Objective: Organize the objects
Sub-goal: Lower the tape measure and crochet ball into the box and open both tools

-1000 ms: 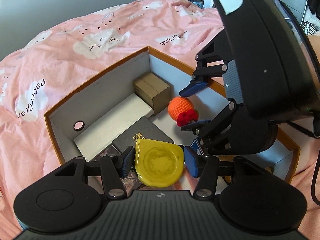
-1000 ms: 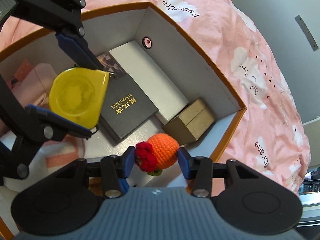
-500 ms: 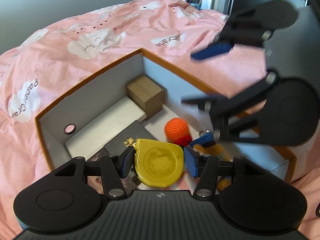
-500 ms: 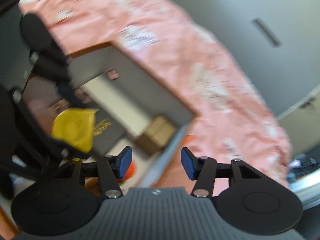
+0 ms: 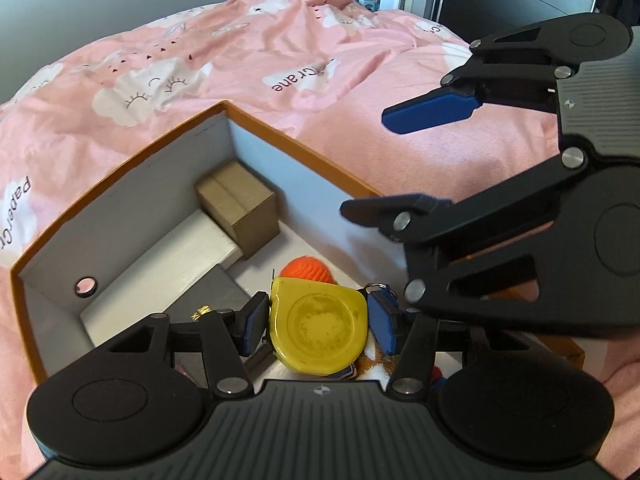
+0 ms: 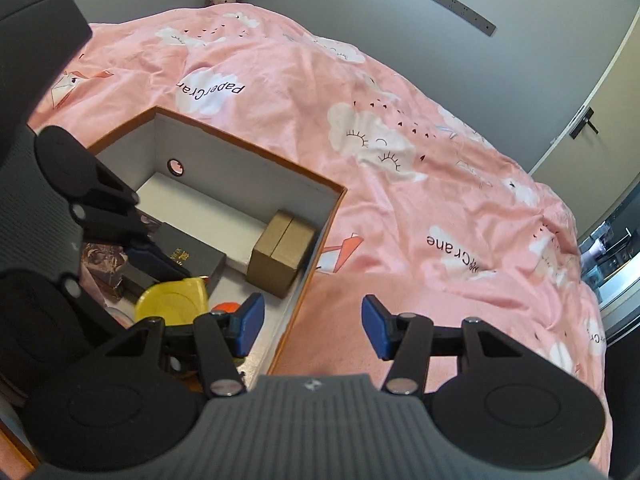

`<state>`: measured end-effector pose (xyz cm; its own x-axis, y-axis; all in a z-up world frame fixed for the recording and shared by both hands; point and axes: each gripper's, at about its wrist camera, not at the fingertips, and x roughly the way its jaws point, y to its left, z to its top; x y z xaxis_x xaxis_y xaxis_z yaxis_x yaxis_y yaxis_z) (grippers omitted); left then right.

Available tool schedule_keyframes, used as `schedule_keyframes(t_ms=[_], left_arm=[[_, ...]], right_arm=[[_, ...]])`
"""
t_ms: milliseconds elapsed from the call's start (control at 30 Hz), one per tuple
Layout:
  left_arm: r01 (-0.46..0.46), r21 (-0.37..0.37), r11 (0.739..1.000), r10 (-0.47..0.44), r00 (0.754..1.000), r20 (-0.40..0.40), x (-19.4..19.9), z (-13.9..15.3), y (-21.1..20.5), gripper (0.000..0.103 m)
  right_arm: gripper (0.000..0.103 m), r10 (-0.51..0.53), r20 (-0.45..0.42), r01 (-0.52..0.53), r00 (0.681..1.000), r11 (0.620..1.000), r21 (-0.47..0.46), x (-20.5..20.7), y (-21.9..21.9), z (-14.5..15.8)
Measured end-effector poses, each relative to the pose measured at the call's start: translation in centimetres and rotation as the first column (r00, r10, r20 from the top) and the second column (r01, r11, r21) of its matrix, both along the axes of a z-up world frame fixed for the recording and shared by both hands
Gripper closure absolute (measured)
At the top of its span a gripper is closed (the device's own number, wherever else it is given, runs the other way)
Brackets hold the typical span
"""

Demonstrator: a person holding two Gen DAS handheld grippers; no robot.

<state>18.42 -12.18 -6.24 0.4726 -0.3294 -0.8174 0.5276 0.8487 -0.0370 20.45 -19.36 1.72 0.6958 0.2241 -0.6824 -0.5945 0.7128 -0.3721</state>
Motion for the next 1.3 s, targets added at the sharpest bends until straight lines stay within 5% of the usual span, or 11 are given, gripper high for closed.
schedule_keyframes(t_ms=[633,800,1300], left_arm=[[-0.06,0.006,0.998,0.06,0.998,0.011,0.9,-1.6,1.1,0.042],[-0.082,-0.057,0.995,0.083,0.997,0.009,1.3,-1.1,1.6,0.042],[-0.062,-0.014,0.998,0.062,0.998,0.009,2.2,-2.4,-0.3,0.041]], right_arm=[[0.048,-0.033,-0.056,0.033,0.998,0.999,0.013,-0.1,-0.6,-0.4],[0.048,-0.06,-0.049,0.061,0.997,0.998,0.027,0.2,-1.1,-0.3],[0.049,-0.089,-0.084,0.094,0.992,0.993,0.064,0.9,-1.9,-0.3]])
